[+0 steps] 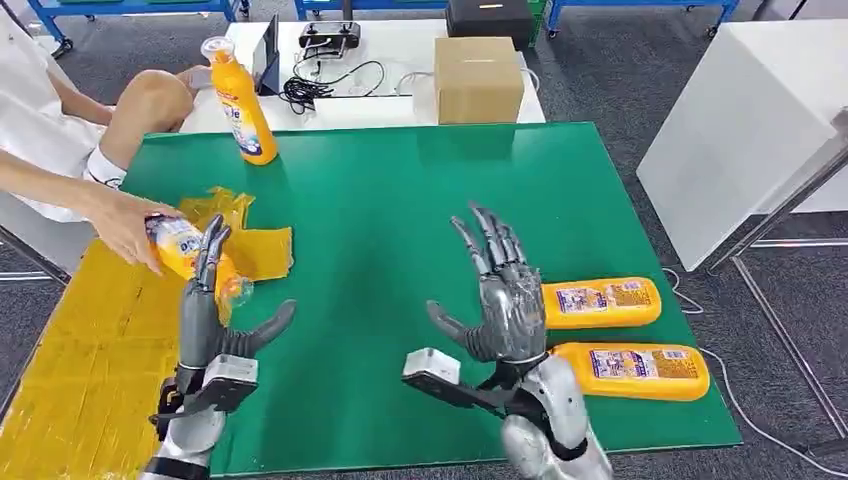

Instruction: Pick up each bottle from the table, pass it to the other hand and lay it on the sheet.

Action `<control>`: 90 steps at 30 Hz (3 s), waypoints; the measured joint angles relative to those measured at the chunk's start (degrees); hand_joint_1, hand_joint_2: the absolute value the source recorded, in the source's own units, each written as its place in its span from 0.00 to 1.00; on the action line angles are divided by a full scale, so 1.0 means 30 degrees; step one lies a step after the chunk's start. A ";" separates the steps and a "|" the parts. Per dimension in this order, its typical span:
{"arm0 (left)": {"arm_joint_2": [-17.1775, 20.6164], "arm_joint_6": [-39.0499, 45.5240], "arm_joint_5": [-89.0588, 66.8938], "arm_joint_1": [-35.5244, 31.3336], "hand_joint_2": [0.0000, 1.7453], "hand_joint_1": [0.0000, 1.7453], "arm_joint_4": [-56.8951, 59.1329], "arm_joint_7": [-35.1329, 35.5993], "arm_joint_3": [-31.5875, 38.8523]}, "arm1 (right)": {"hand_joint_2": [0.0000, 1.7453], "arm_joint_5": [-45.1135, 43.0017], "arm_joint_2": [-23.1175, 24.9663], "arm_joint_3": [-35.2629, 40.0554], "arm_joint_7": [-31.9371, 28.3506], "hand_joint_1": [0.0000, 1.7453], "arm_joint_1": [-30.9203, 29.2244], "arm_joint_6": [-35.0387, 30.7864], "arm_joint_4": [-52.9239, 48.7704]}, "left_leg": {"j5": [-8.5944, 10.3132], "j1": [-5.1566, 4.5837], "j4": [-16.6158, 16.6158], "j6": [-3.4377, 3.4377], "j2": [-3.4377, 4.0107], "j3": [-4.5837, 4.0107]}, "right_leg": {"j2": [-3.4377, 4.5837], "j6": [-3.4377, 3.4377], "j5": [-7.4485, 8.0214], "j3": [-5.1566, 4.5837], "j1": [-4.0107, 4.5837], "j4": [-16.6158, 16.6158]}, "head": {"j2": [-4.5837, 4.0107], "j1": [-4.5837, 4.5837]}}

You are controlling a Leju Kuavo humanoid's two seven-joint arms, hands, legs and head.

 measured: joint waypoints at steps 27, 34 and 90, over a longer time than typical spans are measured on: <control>-0.0416 -0.1722 0.1968 0.0860 1.00 0.00 -0.1605 -0.0423 -0.0561 | 1.00 -0.1766 -0.8431 -0.2040 -0.1576 0.00 -0.4796 0.4830 0.8986 | 0.0052 -0.0065 0.0020 0.0085 -0.0078 -0.0065 | -0.0070 0.0073 0.0050 -0.0037 -0.0067 -0.0005 | 0.0000 0.0000; -0.0416 -0.1970 0.2442 0.0782 1.00 0.00 -0.1467 -0.0415 -0.0561 | 1.00 -0.2050 -0.9344 -0.2966 -0.1999 0.00 -0.4485 0.5216 1.0094 | 0.0048 -0.0059 0.0019 0.0088 -0.0061 -0.0063 | -0.0065 0.0072 0.0050 -0.0048 -0.0054 -0.0008 | 0.0000 0.0007; -0.0627 -0.2181 0.2922 -0.0123 1.00 0.00 0.0624 -0.0488 -0.1479 | 1.00 0.0536 -0.9161 -0.1136 -0.2065 0.88 -0.7800 0.6382 1.7425 | 0.0055 -0.0037 0.0019 0.0085 -0.0037 -0.0030 | -0.0031 0.0073 0.0052 -0.0028 -0.0044 -0.0005 | 0.0000 -0.0007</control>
